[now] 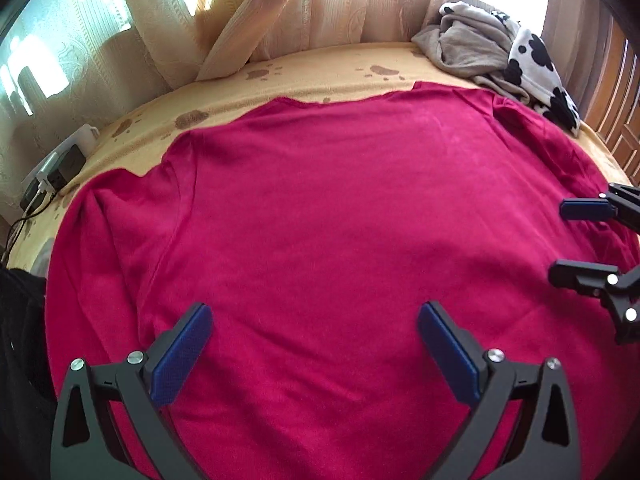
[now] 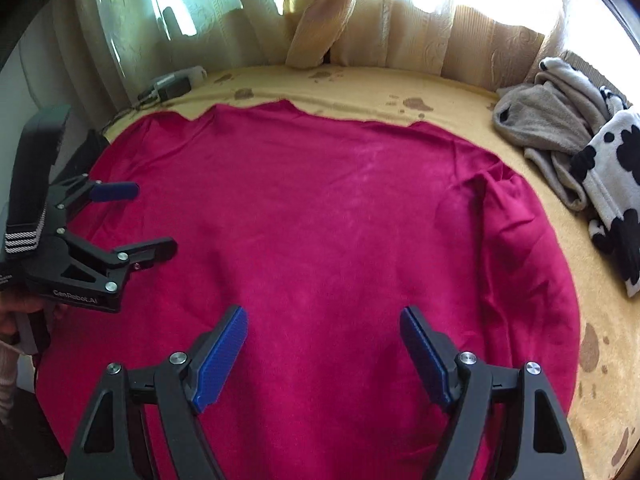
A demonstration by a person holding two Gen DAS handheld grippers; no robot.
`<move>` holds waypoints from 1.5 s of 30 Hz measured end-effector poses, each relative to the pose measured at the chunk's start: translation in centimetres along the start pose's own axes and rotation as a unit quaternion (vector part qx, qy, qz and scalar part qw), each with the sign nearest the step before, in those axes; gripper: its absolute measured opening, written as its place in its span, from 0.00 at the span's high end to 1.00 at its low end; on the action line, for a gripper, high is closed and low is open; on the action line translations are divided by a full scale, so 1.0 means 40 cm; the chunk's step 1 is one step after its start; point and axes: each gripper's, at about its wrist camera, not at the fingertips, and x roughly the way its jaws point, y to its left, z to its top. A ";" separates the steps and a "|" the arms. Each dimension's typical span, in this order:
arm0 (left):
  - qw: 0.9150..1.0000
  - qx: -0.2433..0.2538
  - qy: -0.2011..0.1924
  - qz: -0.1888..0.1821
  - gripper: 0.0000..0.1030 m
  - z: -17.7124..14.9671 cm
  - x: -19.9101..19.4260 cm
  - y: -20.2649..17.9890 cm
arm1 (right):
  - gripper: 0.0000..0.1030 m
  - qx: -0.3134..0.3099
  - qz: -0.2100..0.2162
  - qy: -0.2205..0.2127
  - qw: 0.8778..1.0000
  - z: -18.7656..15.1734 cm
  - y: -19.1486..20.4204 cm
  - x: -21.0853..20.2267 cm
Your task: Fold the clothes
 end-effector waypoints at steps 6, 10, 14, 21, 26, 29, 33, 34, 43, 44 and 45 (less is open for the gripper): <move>1.000 -0.019 -0.014 -0.012 0.00 -0.014 0.003 0.014 | 0.09 -0.008 -0.006 -0.001 1.000 -0.026 0.008 0.020; 1.000 -0.019 -0.017 -0.011 0.00 -0.016 0.002 0.014 | 0.08 0.026 0.018 -0.035 0.999 -0.051 -0.022 -0.040; 1.000 -0.020 -0.017 -0.011 0.00 -0.016 0.003 0.014 | 0.08 0.094 0.053 -0.120 0.987 -0.134 -0.102 -0.208; 1.000 -0.020 -0.017 -0.011 0.00 -0.016 0.003 0.014 | 0.08 0.211 0.034 -0.171 0.962 -0.400 -0.249 -0.441; 1.000 -0.020 -0.017 -0.012 0.00 -0.016 0.003 0.014 | 0.08 0.217 -0.013 -0.151 0.964 -0.524 -0.243 -0.481; 1.000 -0.020 -0.017 -0.012 0.00 -0.016 0.003 0.015 | 0.08 0.219 -0.007 -0.163 0.962 -0.555 -0.232 -0.480; 1.000 -0.020 -0.017 -0.012 0.00 -0.016 0.003 0.015 | 0.08 0.222 0.011 -0.174 0.959 -0.561 -0.227 -0.461; 1.000 -0.020 -0.017 -0.012 0.00 -0.016 0.003 0.015 | 0.08 0.224 0.016 -0.174 0.959 -0.560 -0.227 -0.455; 1.000 -0.020 -0.017 -0.011 0.00 -0.016 0.003 0.015 | 0.08 0.230 0.061 -0.167 0.957 -0.555 -0.232 -0.395; 1.000 -0.020 -0.017 -0.011 0.00 -0.016 0.003 0.015 | 0.08 0.230 0.066 -0.165 0.957 -0.552 -0.231 -0.387; 1.000 -0.020 -0.017 -0.011 0.00 -0.016 0.003 0.016 | 0.08 0.227 0.069 -0.162 0.958 -0.548 -0.229 -0.378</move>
